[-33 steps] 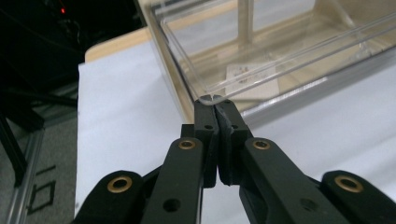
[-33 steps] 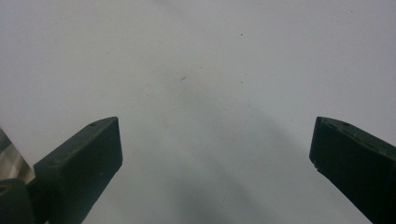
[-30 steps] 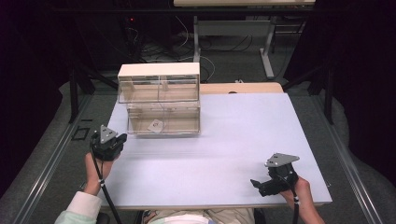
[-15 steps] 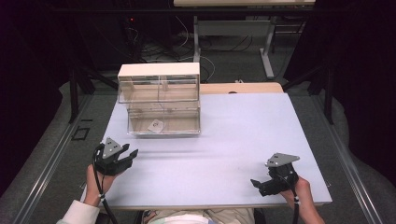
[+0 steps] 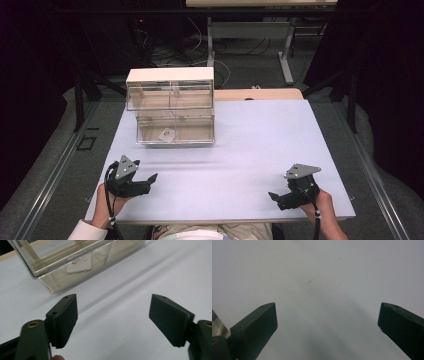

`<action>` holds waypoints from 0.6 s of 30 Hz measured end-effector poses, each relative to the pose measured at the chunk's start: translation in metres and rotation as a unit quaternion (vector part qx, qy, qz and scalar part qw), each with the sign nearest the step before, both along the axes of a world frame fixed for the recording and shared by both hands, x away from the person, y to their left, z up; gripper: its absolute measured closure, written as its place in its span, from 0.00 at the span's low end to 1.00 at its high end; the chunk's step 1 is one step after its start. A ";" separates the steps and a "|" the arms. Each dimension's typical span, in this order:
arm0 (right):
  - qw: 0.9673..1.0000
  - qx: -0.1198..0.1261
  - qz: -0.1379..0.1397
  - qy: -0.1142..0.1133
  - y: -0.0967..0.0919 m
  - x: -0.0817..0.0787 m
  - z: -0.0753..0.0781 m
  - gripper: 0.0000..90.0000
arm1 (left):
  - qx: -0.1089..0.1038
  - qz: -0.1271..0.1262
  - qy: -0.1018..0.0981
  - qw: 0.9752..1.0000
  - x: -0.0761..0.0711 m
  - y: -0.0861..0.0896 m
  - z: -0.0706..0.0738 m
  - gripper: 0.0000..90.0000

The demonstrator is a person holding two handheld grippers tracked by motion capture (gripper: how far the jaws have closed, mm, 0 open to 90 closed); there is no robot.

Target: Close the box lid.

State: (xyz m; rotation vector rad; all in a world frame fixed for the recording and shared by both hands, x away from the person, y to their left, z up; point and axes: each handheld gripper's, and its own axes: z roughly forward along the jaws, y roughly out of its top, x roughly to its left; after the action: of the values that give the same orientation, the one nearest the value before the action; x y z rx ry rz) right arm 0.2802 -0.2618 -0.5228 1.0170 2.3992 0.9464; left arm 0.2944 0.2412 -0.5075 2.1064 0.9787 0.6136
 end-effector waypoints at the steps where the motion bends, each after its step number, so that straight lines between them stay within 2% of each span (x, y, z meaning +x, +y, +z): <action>1: 1.000 0.000 0.000 0.000 0.000 0.000 0.000 0.02 | -0.002 0.000 -0.001 1.000 -0.001 -0.001 -0.001 0.22; 12: 1.000 0.003 0.000 0.001 0.000 0.000 0.000 0.02 | 0.006 -0.025 0.012 1.000 -0.007 -0.012 -0.006 0.08; 13: 1.000 0.000 0.001 0.007 -0.001 0.000 0.000 0.02 | 0.010 -0.029 0.017 0.999 -0.007 -0.013 -0.006 0.07; 18: 1.000 0.003 -0.004 0.006 0.000 0.000 -0.001 0.02 | 0.015 -0.043 0.030 0.999 -0.007 -0.019 -0.009 0.04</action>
State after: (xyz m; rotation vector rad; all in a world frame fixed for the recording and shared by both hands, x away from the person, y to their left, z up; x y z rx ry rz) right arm 0.2801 -0.2619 -0.5239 1.0372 2.4016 0.9486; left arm 0.2872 0.2226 -0.5168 2.1917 0.9111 0.5277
